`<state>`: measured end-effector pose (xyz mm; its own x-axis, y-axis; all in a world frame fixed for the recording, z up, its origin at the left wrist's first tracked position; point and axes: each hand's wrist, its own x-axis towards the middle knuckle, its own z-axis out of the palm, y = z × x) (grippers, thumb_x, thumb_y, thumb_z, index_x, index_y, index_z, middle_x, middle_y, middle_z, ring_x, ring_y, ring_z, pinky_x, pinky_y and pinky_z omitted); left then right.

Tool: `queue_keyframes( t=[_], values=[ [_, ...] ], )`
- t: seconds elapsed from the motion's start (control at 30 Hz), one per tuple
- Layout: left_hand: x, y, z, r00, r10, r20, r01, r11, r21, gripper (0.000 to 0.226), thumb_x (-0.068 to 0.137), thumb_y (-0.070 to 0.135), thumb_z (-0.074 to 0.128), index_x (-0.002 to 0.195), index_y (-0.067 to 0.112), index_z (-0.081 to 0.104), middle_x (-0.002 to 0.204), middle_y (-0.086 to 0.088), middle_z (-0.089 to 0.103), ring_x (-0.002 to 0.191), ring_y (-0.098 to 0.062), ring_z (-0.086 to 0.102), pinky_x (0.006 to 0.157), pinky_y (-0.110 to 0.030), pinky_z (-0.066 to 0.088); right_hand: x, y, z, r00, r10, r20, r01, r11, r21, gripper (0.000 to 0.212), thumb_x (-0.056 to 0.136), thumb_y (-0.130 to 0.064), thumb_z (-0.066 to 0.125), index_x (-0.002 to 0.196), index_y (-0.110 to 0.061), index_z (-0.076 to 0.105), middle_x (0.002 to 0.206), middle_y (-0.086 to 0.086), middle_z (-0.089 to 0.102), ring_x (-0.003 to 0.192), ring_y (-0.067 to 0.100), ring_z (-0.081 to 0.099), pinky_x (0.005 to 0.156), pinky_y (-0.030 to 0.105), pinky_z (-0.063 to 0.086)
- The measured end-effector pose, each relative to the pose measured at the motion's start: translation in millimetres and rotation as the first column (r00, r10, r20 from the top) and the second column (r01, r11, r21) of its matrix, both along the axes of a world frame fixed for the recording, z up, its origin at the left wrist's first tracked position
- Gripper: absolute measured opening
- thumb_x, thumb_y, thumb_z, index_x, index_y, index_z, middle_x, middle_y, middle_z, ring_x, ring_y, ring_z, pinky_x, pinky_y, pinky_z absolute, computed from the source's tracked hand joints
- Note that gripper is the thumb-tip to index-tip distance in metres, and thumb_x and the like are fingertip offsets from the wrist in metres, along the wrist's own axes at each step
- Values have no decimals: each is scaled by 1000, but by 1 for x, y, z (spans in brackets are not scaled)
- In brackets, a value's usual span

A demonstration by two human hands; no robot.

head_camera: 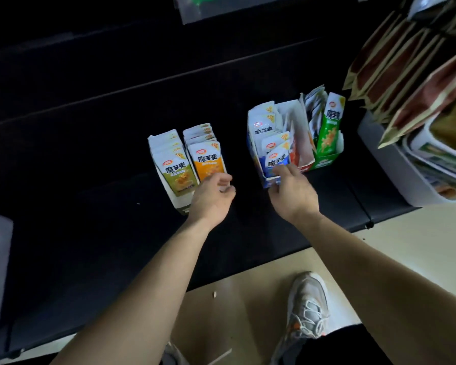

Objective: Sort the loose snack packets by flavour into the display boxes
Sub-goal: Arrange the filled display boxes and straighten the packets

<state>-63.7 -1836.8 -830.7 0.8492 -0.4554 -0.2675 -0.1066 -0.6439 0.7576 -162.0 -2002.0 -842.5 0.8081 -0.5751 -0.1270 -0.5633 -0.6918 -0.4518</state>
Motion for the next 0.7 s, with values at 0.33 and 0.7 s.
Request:
queue_keyframes(
  t=[0.33, 0.7],
  values=[
    [-21, -15, -1, 999, -12, -34, 12, 1000, 9, 54, 91, 35, 69, 139, 27, 47, 126, 9, 60, 102, -7, 59, 91, -27, 51, -28, -13, -16, 942, 251, -224, -239, 968, 82, 52, 91, -32, 58, 141, -25, 46, 144, -2, 42, 124, 29, 46, 96, 42, 47],
    [-56, -28, -6, 977, -188, 104, 191, 981, -22, 46, 92, 40, 68, 136, 32, 55, 127, 7, 53, 110, -15, 57, 91, -34, 51, -76, -1, 38, 970, 240, 45, -220, 938, -267, 69, 72, -37, 80, 130, -18, 48, 127, 4, 47, 113, 27, 51, 84, 42, 53]
  ],
)
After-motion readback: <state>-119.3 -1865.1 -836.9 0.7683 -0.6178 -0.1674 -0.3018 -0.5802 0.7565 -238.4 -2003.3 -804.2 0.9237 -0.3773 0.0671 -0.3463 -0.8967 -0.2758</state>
